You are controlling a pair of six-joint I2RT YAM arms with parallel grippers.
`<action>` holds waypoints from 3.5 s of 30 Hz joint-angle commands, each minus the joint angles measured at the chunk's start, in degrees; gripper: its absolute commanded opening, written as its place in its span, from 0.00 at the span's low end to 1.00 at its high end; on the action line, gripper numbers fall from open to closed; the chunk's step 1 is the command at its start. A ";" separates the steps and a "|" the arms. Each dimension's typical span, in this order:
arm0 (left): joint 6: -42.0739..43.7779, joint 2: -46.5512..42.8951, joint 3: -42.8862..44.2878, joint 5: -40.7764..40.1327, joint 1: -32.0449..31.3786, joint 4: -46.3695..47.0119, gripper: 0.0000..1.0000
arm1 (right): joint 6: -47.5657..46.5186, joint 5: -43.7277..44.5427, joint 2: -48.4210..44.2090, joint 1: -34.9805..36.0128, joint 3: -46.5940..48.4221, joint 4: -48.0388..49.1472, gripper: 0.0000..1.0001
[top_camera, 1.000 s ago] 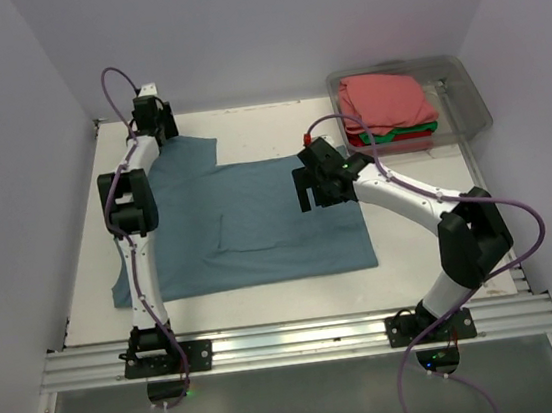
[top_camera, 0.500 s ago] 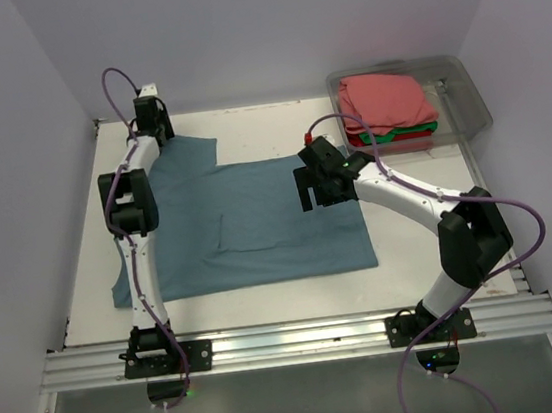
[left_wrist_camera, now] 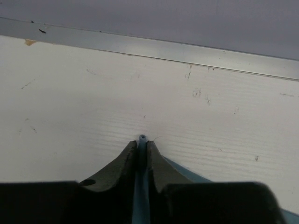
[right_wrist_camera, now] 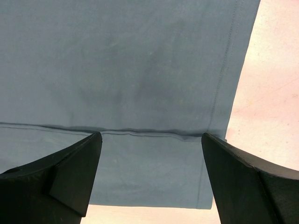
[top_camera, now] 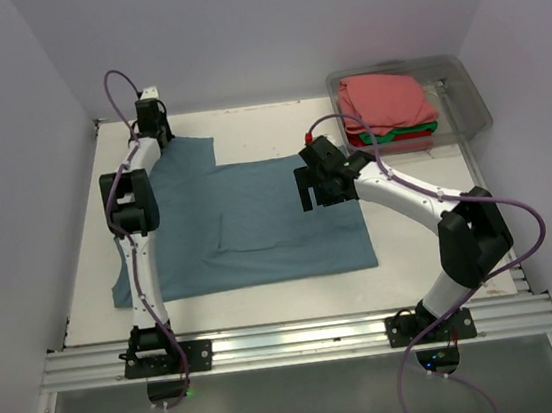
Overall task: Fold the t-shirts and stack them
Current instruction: Grap the side of the flattened tshirt furthest away from the robot with both arms
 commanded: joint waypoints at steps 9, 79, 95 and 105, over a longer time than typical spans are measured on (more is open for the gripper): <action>-0.27 -3.06 -1.14 -1.07 0.48 1.10 0.00 | 2.74 3.43 -0.37 -2.12 0.87 -0.10 0.84; -5.28 -36.99 -35.42 -11.09 12.96 8.22 0.00 | -9.55 -4.30 55.08 -12.23 72.06 -3.88 0.86; -5.81 -37.87 -38.05 -11.53 14.54 9.10 0.00 | -10.87 -1.49 60.27 -14.78 74.26 3.40 0.81; -6.16 -36.73 -36.65 -9.51 14.54 7.87 0.00 | -4.99 -10.89 62.91 -16.28 74.97 10.35 0.72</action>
